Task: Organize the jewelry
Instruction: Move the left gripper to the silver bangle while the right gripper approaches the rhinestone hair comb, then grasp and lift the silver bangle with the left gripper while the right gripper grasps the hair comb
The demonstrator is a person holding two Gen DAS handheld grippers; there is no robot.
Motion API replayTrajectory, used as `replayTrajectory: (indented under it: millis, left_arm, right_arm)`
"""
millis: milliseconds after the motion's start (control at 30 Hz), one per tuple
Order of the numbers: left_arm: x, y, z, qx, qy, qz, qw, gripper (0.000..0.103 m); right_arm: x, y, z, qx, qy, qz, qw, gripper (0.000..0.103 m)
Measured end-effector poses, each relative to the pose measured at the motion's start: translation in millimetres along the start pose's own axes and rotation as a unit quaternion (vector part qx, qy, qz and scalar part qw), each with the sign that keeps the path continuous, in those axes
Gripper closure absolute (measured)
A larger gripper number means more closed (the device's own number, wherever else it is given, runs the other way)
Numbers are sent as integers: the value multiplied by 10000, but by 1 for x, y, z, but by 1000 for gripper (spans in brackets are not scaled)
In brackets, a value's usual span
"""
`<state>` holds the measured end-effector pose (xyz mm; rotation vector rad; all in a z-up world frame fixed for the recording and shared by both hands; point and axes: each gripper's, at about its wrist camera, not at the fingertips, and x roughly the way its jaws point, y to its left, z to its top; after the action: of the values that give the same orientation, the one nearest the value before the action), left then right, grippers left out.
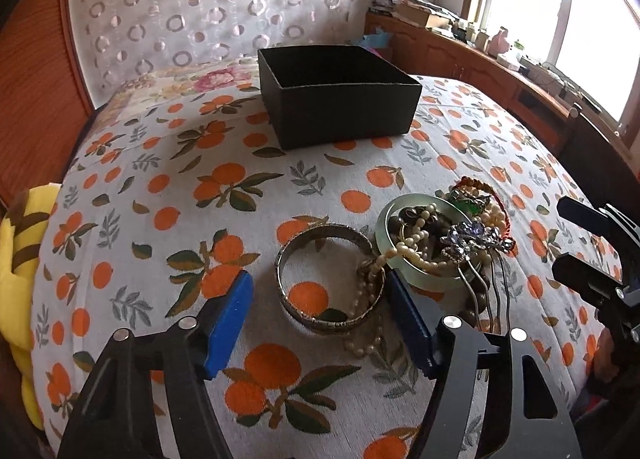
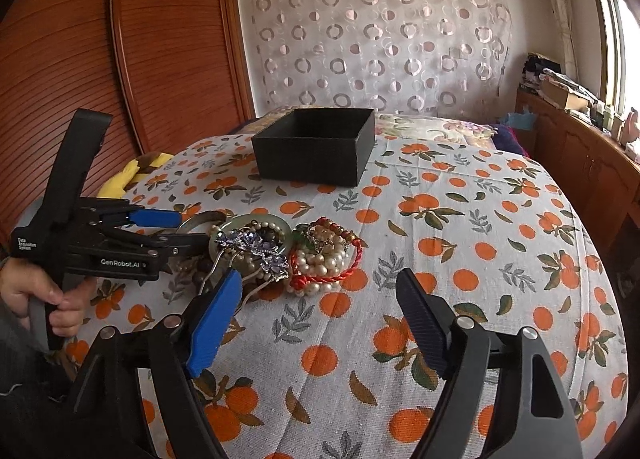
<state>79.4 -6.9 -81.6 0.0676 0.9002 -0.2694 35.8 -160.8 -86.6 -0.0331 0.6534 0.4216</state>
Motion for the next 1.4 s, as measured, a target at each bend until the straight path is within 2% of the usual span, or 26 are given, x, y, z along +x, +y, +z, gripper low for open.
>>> replayTrajectory:
  millis: [67,133,333,567,733,933,1100,1233,1400]
  left_arm:
    - [1,-1,0,62,3,-6,10000,38]
    - [4,-1,0,68,29,-94,9999,48]
    - [-5,2,-8,90,-79,88,9999,48]
    - [-30,34,-15,-282,-365,551,9974,48]
    - [-42,48,-14,-454,-505,636,9957,48]
    - [-53,42,-13,-412,-647,549,9955,48]
    - [-56,34,-15,-392,-712,440,9957,48]
    - [-59,29,-17,-384,-756,386,9957,48]
    - [-61,27,-18,-384,-787,328,9956,48]
  right_arm:
    - [0,0,0,-2,3,-3,10000,21]
    - [0,0,0,-3,2,0,10000,21]
    - [0,0,0,-4,4,-1,10000,21]
    - [1,1,-1,-33,22,21,10000,21]
    - [4,6,0,-77,72,138,9998,21]
    - [8,16,7,-78,234,465,9986,22]
    - [21,23,10,124,584,926,9939,22]
    - [33,29,10,222,848,1094,9901,22]
    - [42,34,13,218,950,1105,9891,22]
